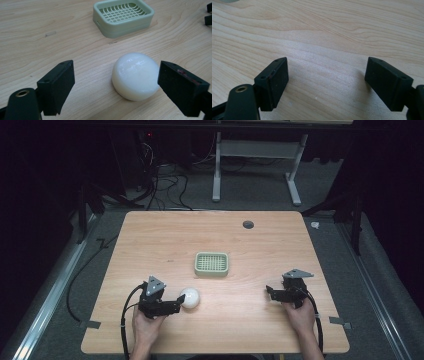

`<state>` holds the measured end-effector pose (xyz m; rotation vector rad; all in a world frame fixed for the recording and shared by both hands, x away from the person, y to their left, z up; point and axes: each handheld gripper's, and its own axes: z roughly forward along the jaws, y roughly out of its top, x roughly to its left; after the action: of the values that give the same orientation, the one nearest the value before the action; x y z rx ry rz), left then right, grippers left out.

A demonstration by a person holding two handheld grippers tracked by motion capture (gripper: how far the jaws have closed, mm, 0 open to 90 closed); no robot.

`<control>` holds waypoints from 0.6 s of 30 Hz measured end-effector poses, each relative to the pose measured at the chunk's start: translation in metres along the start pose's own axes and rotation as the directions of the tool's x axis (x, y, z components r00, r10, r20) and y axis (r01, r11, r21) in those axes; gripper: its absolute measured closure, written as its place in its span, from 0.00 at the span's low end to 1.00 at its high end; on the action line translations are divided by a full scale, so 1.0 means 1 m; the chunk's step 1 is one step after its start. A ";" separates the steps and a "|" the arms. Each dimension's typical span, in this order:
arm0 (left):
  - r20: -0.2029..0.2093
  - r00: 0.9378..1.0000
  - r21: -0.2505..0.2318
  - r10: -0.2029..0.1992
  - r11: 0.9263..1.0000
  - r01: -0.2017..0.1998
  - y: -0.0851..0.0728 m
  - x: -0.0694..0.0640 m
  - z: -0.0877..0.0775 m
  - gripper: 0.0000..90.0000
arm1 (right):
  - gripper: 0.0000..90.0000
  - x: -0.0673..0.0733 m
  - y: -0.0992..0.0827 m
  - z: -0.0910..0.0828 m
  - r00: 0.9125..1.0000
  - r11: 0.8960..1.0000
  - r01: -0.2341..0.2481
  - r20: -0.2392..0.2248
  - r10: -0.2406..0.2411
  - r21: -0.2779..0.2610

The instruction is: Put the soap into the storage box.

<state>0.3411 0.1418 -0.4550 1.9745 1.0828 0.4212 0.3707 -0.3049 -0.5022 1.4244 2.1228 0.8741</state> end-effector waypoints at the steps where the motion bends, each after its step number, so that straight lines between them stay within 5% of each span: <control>1: 0.004 1.000 0.002 -0.003 1.000 0.003 0.000 -0.001 0.001 0.17 | 0.22 0.000 0.000 0.000 1.000 1.000 0.000 0.000 0.000 0.000; 18: 0.019 0.998 0.081 0.059 0.995 -0.060 0.000 -0.023 0.032 0.14 | 0.22 0.000 0.000 0.000 1.000 1.000 0.000 -0.001 0.000 -0.001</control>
<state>0.3477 0.1065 -0.4720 2.0829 1.0478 0.3964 0.3708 -0.3050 -0.5022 1.4245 2.1226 0.8754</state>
